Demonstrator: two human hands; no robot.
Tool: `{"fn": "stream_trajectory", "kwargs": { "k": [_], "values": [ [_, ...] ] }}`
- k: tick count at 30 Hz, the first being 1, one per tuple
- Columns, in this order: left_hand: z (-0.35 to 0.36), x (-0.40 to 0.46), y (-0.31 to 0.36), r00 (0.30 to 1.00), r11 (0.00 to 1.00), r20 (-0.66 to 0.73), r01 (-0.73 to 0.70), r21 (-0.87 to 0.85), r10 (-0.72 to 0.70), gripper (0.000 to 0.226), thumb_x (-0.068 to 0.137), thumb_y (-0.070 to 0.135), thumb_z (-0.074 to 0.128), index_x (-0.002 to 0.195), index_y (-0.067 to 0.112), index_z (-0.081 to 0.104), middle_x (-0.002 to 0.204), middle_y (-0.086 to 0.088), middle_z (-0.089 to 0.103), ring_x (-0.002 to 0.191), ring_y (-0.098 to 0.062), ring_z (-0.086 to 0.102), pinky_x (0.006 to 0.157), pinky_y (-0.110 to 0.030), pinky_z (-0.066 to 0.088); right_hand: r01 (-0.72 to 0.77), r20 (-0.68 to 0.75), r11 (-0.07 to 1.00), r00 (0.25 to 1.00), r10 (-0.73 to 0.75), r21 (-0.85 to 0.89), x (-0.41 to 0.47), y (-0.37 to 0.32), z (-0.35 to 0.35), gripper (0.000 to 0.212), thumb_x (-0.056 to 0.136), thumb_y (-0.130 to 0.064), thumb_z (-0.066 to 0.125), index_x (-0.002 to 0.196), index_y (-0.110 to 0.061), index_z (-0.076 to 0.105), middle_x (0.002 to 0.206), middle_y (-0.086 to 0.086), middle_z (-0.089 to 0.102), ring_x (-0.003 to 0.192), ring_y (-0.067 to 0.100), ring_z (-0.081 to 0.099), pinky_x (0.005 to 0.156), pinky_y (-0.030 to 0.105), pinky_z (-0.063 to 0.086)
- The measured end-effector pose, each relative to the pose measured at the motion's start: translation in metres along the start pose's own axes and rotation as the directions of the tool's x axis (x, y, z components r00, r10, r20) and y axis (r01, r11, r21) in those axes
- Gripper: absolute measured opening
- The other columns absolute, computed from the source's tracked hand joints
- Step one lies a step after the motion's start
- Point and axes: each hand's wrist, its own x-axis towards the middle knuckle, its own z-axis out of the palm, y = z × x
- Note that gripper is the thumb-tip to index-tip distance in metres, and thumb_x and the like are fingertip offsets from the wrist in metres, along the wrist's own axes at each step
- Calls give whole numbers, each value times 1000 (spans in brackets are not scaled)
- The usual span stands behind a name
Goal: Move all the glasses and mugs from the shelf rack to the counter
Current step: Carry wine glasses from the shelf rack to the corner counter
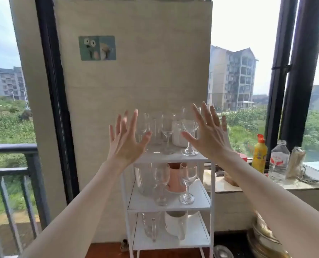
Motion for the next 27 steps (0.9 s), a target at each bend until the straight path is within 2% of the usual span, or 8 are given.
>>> {"fn": "stream_trajectory", "kwargs": {
  "k": [4, 9, 13, 16, 19, 22, 24, 27],
  "values": [
    [17, 34, -12, 1000, 1000, 7, 8, -3, -8, 76, 86, 61, 34, 146, 34, -5, 158, 2, -8, 143, -14, -13, 116, -41, -6, -43, -30, 998, 999, 44, 37, 30, 3, 18, 89, 80, -64, 45, 147, -27, -2, 158, 6, -1, 145, 26, -2, 117, 49, 2],
    [31, 62, -18, 998, 978, -18, 60, -198, -65, 83, 84, 56, 47, 146, 35, -4, 158, 5, -6, 144, -17, -4, 113, -45, 15, -138, -58, 950, 985, 161, 281, 53, 8, 35, 103, 76, -59, 58, 147, -16, -2, 157, 10, 7, 144, 26, 10, 115, 43, 19],
    [39, 69, -13, 990, 952, -18, 128, -278, -138, 86, 82, 56, 52, 145, 37, -4, 156, 4, 6, 143, -19, 10, 108, -47, 25, -188, -44, 867, 971, 234, 461, 58, 9, 44, 109, 72, -52, 68, 146, -11, -2, 153, 14, 20, 138, 28, 25, 106, 37, 29],
    [47, 73, -12, 983, 938, -26, 165, -306, -182, 90, 80, 55, 56, 146, 32, -2, 149, -4, 21, 138, -23, 20, 105, -46, 28, -253, 4, 764, 950, 311, 593, 59, 9, 50, 111, 68, -53, 71, 146, -13, 3, 148, 14, 32, 132, 28, 37, 105, 34, 31],
    [56, 76, -16, 966, 908, -18, 236, -347, -258, 92, 80, 49, 60, 146, 25, 1, 142, -11, 31, 132, -27, 31, 101, -40, 30, -322, 46, 706, 924, 381, 630, 62, 8, 55, 108, 65, -56, 71, 144, -13, 11, 129, 12, 50, 116, 29, 52, 97, 41, 44],
    [62, 80, -19, 947, 873, 9, 301, -383, -322, 89, 81, 41, 63, 145, 11, 9, 140, -18, 36, 126, -34, 40, 101, -44, 36, -359, 81, 631, 902, 424, 687, 63, 6, 57, 99, 65, -56, 72, 139, -13, 22, 112, 5, 52, 107, 27, 56, 90, 45, 49],
    [62, 79, -20, 943, 866, 5, 307, -395, -332, 84, 82, 40, 63, 142, 8, 15, 137, -17, 39, 123, -33, 43, 99, -47, 38, -372, 81, 624, 893, 443, 687, 63, 4, 56, 93, 66, -55, 72, 135, -12, 28, 109, 4, 51, 104, 25, 55, 90, 42, 49],
    [56, 74, -19, 940, 846, -17, 298, -442, -340, 78, 80, 43, 63, 139, 12, 22, 125, -8, 43, 112, -27, 49, 92, -44, 44, -372, 72, 575, 877, 475, 729, 61, 0, 49, 84, 68, -50, 73, 131, -11, 32, 108, 6, 53, 100, 26, 58, 88, 47, 51]
  ]
}}
